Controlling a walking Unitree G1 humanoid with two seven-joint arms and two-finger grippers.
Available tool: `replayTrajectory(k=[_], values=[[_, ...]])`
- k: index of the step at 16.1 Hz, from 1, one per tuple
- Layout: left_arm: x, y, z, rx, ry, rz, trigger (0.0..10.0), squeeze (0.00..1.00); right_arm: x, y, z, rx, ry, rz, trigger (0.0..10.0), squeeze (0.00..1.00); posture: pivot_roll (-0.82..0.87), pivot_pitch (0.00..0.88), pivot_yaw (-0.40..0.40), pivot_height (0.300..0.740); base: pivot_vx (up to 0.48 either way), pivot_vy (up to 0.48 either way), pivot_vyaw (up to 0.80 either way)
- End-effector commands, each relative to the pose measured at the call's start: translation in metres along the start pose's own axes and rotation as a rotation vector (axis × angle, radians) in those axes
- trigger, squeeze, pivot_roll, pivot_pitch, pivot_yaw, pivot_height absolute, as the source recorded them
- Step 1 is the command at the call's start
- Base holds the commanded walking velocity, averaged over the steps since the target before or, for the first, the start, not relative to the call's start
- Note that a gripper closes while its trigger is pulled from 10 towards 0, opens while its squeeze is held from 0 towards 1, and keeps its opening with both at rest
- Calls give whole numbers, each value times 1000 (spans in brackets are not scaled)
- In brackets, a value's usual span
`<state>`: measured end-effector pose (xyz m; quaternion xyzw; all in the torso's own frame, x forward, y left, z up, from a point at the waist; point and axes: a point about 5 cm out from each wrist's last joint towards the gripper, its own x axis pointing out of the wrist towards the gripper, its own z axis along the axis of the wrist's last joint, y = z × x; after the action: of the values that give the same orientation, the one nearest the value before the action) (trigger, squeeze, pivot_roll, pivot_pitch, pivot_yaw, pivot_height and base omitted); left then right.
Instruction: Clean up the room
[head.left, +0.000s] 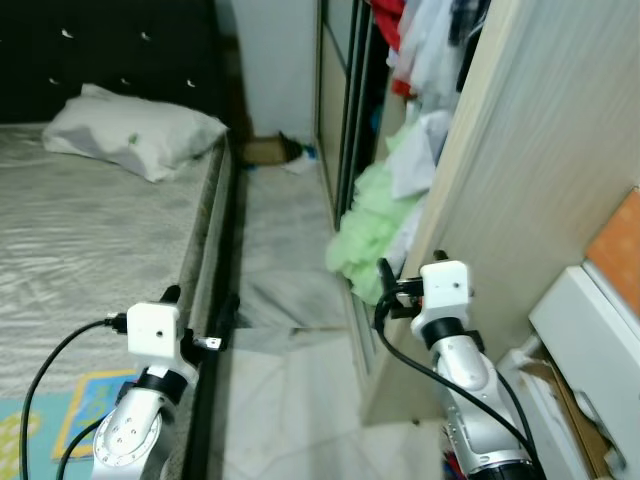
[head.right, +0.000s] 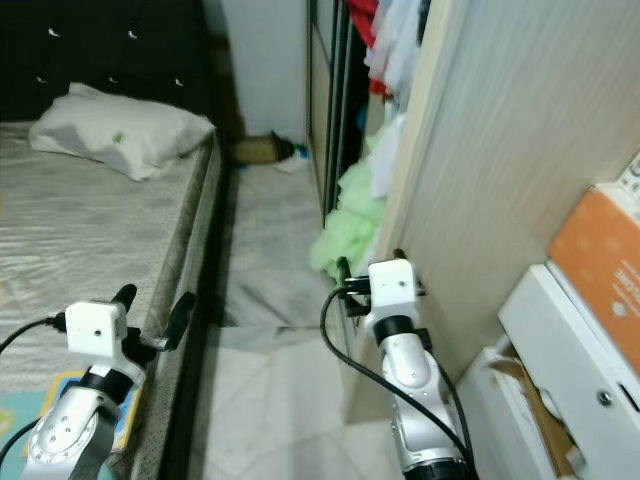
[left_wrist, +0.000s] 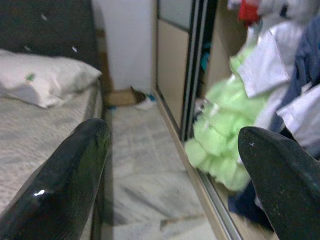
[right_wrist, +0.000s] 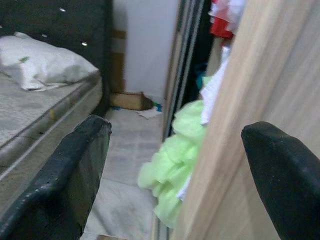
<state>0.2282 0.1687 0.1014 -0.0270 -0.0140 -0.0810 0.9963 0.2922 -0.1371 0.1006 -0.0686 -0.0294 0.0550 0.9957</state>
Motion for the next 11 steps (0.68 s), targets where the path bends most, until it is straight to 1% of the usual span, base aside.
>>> replayTrajectory(k=[1, 3, 6, 11], values=[[1, -3, 1, 3, 1, -4, 10000, 0, 1, -5, 2, -1, -2, -7, 10000, 0, -11, 19, -35, 740, 0, 0, 575], [4, -4, 3, 2, -5, -9, 10000, 0, 3, -4, 4, 1, -5, -5, 10000, 0, -13, 18, -35, 740, 0, 0, 581], [5, -5, 3, 0, -7, -13, 10000, 0, 2, -4, 4, 4, -4, -7, 10000, 0, -16, 23, -33, 740, 0, 0, 581], [8, -4, 4, 2, -10, -10, 10000, 0, 2, -8, 3, 2, 1, -18, 10000, 0, -20, 21, -31, 740, 0, 0, 581]])
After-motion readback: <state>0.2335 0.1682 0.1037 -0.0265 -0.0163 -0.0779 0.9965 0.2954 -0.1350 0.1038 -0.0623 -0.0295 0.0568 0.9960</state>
